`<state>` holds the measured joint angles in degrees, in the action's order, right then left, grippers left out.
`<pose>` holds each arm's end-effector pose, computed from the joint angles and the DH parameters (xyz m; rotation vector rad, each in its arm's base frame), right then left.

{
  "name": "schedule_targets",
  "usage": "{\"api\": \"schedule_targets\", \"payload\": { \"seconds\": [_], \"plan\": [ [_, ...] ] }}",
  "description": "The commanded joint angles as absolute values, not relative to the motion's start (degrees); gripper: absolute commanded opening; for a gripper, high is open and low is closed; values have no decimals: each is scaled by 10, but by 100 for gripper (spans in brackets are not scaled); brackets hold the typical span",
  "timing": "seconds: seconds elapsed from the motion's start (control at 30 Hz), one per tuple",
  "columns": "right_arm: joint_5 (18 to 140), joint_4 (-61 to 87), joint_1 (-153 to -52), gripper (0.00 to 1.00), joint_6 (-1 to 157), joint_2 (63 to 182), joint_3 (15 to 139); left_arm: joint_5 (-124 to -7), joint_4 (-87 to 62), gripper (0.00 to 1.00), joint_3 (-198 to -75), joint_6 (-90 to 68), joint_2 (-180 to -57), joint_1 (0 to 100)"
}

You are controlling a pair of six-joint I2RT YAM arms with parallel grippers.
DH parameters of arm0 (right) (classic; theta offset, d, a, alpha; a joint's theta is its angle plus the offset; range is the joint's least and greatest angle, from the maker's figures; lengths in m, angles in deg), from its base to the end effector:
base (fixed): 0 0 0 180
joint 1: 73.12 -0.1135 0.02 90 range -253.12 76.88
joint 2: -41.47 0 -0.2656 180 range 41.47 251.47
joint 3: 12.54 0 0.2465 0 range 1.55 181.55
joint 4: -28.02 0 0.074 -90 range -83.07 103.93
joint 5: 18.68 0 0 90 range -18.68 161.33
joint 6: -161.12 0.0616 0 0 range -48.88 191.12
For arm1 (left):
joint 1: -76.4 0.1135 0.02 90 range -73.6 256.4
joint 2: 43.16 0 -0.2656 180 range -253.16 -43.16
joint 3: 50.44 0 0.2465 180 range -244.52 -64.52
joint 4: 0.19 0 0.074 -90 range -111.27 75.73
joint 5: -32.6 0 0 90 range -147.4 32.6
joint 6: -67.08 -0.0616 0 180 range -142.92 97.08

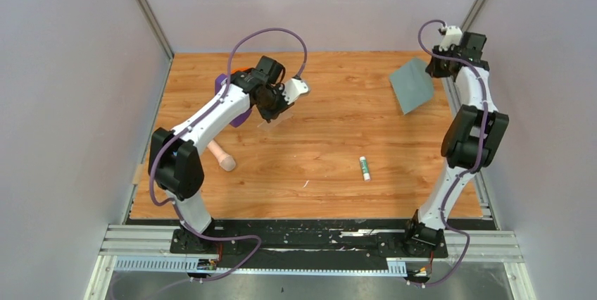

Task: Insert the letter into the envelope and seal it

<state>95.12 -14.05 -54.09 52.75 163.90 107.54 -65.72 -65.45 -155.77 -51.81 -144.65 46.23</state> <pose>0.4825 -0.1401 0.2363 -0.1872 2.2623 0.1468 0.3270 -0.2004 0.2718 1.3426 2.2711 -0.1993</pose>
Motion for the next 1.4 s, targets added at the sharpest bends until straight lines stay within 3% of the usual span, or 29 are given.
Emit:
{"api": "schedule_targets", "payload": {
  "seconds": [0.0, 0.2, 0.37, 0.6, 0.77, 1.0, 1.1, 1.27, 1.37],
  "plan": [
    [953, -127, -626, 0, 571, 1480, 1047, -643, -639, 0, -1537, -526, -1361, 463],
    [939, -125, -805, 0, 574, 1365, 966, -607, -643, 0, -1508, -541, -1282, 464],
    [1018, -115, -907, 0, 665, 1322, 920, -598, -667, 0, -1508, -553, -1228, 463],
    [1223, 22, -943, 0, 875, 1327, 759, -632, -697, 0, -1516, -557, -1186, 463],
    [1273, 107, -964, 0, 917, 1380, 655, -693, -700, 0, -1509, -556, -1187, 463],
    [1307, 108, -940, 1, 950, 1474, 652, -746, -695, 0, -1496, -582, -1211, 431],
    [1285, 101, -924, 13, 962, 1498, 664, -724, -690, 0, -1496, -597, -1223, 397],
    [1244, 1, -922, 70, 907, 1522, 721, -700, -678, 0, -1492, -639, -1245, 344],
    [1156, -76, -913, 80, 867, 1491, 753, -637, -671, 0, -1484, -679, -1257, 298]
  ]
}}
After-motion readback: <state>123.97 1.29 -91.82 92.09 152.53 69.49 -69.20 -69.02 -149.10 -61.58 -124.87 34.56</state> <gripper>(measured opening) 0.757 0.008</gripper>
